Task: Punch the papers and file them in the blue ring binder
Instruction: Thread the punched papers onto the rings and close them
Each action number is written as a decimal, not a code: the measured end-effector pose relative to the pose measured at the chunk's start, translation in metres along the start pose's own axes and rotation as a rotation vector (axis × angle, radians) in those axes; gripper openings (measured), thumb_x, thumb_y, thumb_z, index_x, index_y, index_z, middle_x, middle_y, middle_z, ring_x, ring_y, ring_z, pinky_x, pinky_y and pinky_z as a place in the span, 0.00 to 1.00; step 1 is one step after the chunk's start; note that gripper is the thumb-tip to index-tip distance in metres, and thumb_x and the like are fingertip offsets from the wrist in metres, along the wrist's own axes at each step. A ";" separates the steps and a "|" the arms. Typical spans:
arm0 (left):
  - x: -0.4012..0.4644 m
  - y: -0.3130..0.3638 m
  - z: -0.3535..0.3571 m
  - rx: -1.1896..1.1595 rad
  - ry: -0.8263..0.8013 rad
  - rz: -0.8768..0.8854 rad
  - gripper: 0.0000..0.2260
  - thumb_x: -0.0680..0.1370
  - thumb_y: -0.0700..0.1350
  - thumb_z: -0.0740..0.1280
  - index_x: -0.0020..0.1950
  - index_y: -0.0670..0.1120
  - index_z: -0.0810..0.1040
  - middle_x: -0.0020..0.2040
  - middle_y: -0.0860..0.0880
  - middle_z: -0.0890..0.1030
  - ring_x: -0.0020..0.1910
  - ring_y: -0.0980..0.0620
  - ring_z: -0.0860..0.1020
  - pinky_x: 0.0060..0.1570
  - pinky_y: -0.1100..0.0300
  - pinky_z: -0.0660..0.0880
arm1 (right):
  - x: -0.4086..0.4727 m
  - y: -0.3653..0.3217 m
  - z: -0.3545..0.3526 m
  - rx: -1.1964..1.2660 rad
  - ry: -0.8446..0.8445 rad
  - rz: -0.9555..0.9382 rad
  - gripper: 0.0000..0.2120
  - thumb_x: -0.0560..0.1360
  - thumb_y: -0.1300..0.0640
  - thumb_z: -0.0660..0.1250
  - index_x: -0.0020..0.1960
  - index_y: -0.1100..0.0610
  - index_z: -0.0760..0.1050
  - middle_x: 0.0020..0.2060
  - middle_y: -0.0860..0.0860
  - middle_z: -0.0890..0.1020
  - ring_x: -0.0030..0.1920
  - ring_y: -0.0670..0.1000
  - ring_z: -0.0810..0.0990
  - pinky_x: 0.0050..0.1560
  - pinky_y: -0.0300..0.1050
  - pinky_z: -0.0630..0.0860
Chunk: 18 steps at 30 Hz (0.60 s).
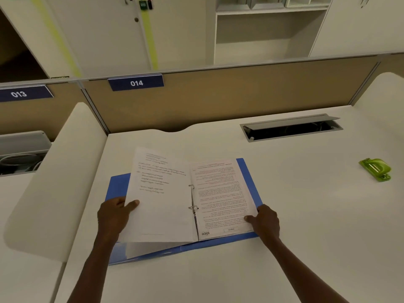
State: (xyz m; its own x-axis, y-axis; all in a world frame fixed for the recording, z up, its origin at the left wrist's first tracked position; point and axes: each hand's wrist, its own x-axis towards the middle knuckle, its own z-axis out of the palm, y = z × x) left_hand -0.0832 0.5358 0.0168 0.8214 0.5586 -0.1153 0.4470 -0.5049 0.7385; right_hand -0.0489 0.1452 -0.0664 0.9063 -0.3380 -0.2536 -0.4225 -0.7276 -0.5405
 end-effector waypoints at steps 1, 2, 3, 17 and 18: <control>0.000 -0.007 -0.001 0.012 0.008 -0.028 0.07 0.72 0.47 0.73 0.42 0.44 0.83 0.41 0.44 0.84 0.36 0.47 0.79 0.37 0.56 0.72 | -0.001 -0.001 0.001 0.001 0.008 0.009 0.16 0.69 0.50 0.75 0.47 0.56 0.71 0.44 0.52 0.80 0.40 0.50 0.77 0.39 0.42 0.73; 0.000 -0.015 -0.002 0.021 0.014 -0.055 0.06 0.72 0.46 0.73 0.42 0.44 0.83 0.42 0.43 0.84 0.37 0.45 0.79 0.39 0.55 0.73 | -0.002 -0.002 0.003 -0.003 0.022 0.015 0.14 0.70 0.51 0.75 0.45 0.55 0.71 0.43 0.51 0.80 0.39 0.50 0.77 0.38 0.42 0.73; -0.001 -0.022 -0.002 0.031 0.021 -0.086 0.06 0.72 0.45 0.73 0.43 0.43 0.83 0.43 0.42 0.84 0.38 0.45 0.79 0.40 0.54 0.73 | -0.003 -0.003 0.004 -0.007 0.042 0.014 0.13 0.70 0.52 0.74 0.44 0.54 0.71 0.43 0.51 0.81 0.38 0.49 0.77 0.38 0.41 0.73; -0.045 0.071 0.079 -0.195 -0.232 0.002 0.12 0.72 0.56 0.72 0.44 0.48 0.83 0.41 0.50 0.85 0.42 0.51 0.83 0.48 0.54 0.79 | -0.046 -0.062 -0.016 -0.113 0.277 -0.248 0.06 0.79 0.54 0.61 0.47 0.53 0.75 0.35 0.48 0.81 0.31 0.46 0.76 0.30 0.37 0.71; -0.050 0.085 0.087 -0.256 -0.282 -0.008 0.12 0.72 0.58 0.71 0.43 0.49 0.83 0.39 0.51 0.85 0.39 0.53 0.84 0.46 0.54 0.81 | -0.054 -0.069 -0.016 -0.121 0.299 -0.307 0.06 0.78 0.53 0.62 0.49 0.53 0.77 0.34 0.49 0.81 0.31 0.46 0.76 0.29 0.36 0.70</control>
State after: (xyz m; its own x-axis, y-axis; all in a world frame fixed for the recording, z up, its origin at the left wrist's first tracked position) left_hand -0.0551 0.4078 0.0272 0.8995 0.3406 -0.2735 0.3800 -0.3009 0.8747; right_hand -0.0691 0.2038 -0.0022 0.9579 -0.2406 0.1565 -0.1470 -0.8796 -0.4525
